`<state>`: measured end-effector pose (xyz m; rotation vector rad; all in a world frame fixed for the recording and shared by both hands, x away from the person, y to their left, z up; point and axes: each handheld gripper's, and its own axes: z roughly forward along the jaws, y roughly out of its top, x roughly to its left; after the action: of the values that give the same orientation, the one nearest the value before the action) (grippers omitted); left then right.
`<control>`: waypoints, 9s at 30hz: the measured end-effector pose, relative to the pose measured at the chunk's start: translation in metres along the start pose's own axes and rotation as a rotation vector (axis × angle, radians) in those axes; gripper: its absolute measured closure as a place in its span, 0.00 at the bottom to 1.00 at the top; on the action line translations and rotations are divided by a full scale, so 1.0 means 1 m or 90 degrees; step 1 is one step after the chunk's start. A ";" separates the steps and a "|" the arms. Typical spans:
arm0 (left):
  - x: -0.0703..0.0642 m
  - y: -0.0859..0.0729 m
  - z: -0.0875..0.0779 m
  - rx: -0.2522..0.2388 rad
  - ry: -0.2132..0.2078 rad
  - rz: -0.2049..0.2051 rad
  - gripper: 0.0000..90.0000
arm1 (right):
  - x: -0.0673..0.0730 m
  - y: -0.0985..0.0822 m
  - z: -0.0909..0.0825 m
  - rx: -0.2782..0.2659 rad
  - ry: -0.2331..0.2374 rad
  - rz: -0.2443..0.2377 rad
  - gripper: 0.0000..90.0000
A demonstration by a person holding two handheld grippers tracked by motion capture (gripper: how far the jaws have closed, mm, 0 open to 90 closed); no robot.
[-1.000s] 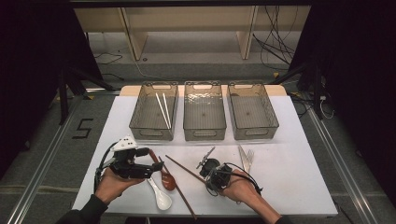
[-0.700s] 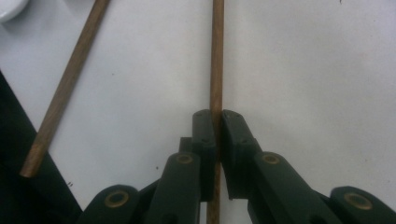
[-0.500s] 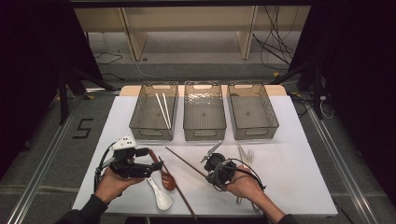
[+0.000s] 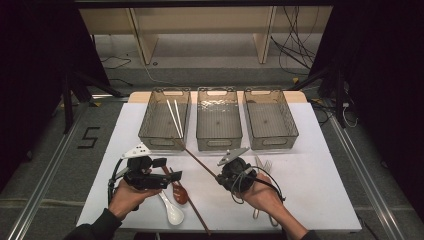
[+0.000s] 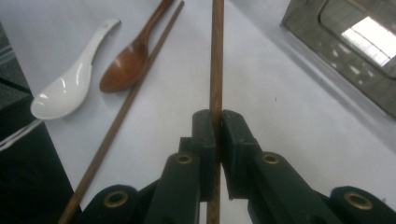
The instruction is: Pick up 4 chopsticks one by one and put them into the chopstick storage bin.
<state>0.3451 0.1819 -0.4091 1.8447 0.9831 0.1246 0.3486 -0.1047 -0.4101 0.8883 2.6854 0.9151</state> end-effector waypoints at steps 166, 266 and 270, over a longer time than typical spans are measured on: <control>0.136 0.123 0.047 0.043 0.137 -0.191 0.90 | -0.001 -0.008 -0.018 -0.092 0.015 0.029 0.31; 0.044 0.072 0.007 0.024 0.082 -0.045 0.17 | 0.019 -0.002 0.002 -0.032 0.028 0.012 0.31; 0.037 0.061 0.008 0.018 0.081 -0.032 0.17 | 0.023 -0.003 0.008 -0.018 0.032 0.007 0.31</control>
<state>0.4078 0.1905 -0.3759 1.8543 1.1231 0.2002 0.3317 -0.0892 -0.4175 0.8862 2.7047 0.9888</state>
